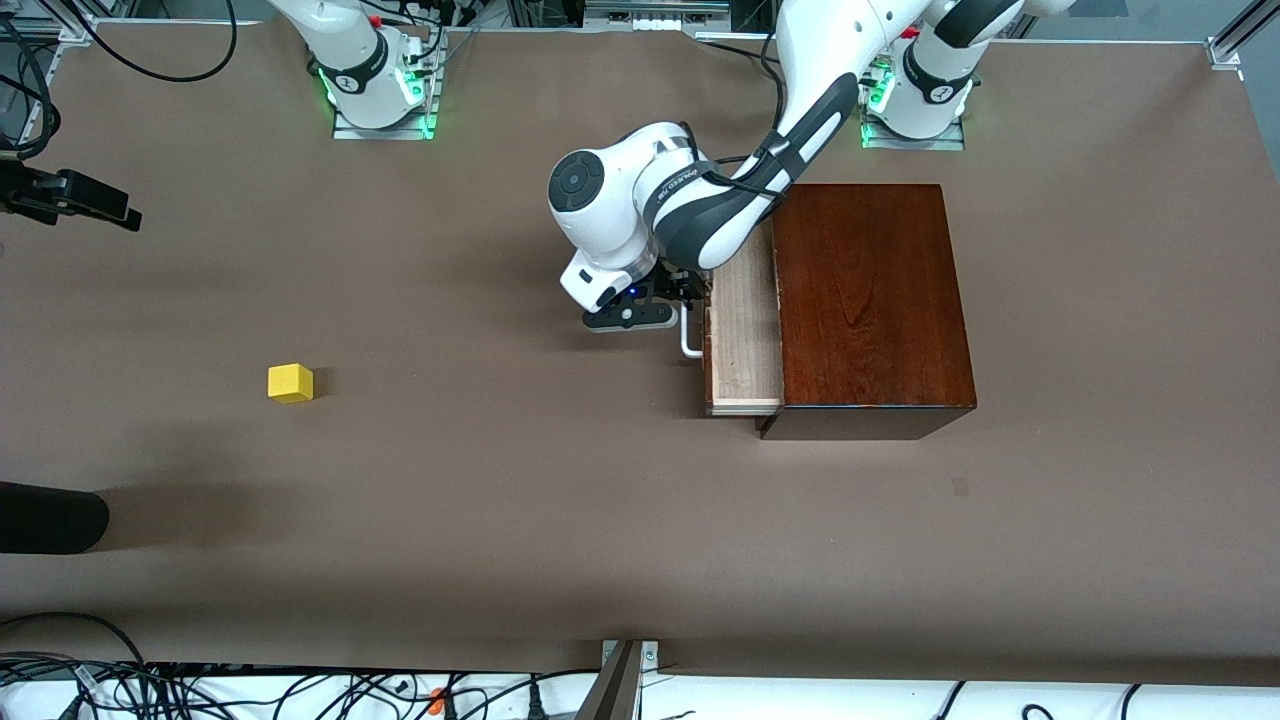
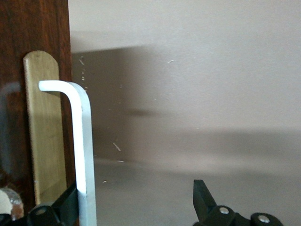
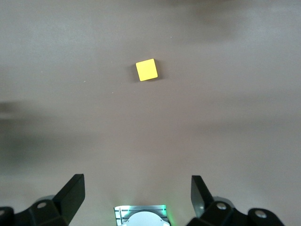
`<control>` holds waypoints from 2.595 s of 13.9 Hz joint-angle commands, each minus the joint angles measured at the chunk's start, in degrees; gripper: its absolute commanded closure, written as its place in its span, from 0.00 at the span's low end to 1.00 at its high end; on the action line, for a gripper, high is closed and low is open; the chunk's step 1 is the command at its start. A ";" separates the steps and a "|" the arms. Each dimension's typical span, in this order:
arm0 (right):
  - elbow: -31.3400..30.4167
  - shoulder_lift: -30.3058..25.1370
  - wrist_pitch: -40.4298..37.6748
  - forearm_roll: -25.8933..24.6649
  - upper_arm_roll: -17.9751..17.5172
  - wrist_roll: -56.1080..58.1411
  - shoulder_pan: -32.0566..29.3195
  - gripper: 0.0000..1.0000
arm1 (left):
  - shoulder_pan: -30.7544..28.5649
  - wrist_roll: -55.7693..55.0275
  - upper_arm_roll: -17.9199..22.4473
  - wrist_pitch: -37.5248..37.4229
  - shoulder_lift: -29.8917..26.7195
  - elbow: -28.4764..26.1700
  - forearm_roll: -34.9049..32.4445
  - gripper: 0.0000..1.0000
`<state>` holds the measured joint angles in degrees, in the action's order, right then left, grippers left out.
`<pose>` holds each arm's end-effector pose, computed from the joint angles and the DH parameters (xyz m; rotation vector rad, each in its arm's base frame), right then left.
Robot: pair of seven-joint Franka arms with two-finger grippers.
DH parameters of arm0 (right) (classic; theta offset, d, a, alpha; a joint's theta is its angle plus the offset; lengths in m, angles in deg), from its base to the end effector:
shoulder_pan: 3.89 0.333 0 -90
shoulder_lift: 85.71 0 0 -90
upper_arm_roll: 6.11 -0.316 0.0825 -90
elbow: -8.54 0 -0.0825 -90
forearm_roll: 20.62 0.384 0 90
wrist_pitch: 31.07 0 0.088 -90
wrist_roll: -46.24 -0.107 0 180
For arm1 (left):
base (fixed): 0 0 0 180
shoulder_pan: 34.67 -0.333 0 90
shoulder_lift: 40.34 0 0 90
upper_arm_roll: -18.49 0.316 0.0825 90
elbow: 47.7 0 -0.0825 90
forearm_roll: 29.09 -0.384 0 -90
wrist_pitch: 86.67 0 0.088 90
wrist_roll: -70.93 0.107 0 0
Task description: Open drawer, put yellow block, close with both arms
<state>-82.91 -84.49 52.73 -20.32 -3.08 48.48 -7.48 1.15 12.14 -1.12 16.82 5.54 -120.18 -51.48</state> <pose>0.5435 -0.0622 0.5924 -3.1140 0.1189 0.2404 0.4824 -0.5399 0.2788 -2.8996 0.0045 0.0277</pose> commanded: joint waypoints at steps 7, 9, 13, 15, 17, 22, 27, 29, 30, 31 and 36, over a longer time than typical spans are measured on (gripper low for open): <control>-0.66 -0.60 -0.13 -0.13 -0.13 -0.14 -0.19 0.00 | 3.74 -2.29 -0.17 3.99 6.15 10.34 2.52 0.00; -0.66 -0.60 -0.13 -0.13 -0.13 -0.14 -0.19 0.00 | 3.74 -2.29 -0.17 4.35 6.15 10.42 2.52 0.00; -0.66 -0.60 -0.13 -0.22 -0.13 -0.14 -0.19 0.00 | 3.04 -2.12 -0.17 4.00 4.31 10.42 4.01 0.00; -0.66 -0.60 -0.13 -0.13 -0.04 -0.14 -0.19 0.00 | 1.73 -1.59 -0.34 1.20 1.51 10.34 4.54 0.00; -0.66 -0.43 -0.04 -0.13 -0.13 -0.14 -0.19 0.00 | -0.12 0.94 -0.34 -2.84 -3.14 9.29 7.87 0.00; -0.40 2.29 3.46 0.83 -0.22 -0.14 -0.02 0.00 | -12.05 14.65 -0.34 -10.06 -20.89 -3.44 16.40 0.00; -1.01 11.94 10.75 1.19 -0.48 -0.57 0.07 0.00 | -21.30 19.06 -0.26 -11.29 -26.89 -6.27 18.26 0.00; -3.37 14.59 16.71 1.19 -0.48 -0.49 0.07 0.00 | -25.24 23.95 -0.34 -11.90 -28.82 -7.76 18.60 0.00; -6.69 15.21 22.57 1.19 -0.48 -0.40 -0.01 0.00 | -26.31 28.16 0.53 -12.69 -30.83 -8.55 21.04 0.00; -10.64 15.30 28.11 1.19 -0.48 -0.49 -0.02 0.00 | -26.58 31.95 2.62 -13.83 -32.16 -9.26 22.11 0.00; -22.37 17.93 47.06 1.10 -0.48 -0.05 -0.02 0.00 | -25.79 47.52 15.63 -16.04 -38.84 -13.03 24.41 0.00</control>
<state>-102.04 -66.32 96.30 -19.85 -3.40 48.48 -7.39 -24.60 53.92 11.24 0.60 -28.37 -127.97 -28.74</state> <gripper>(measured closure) 0.000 0.000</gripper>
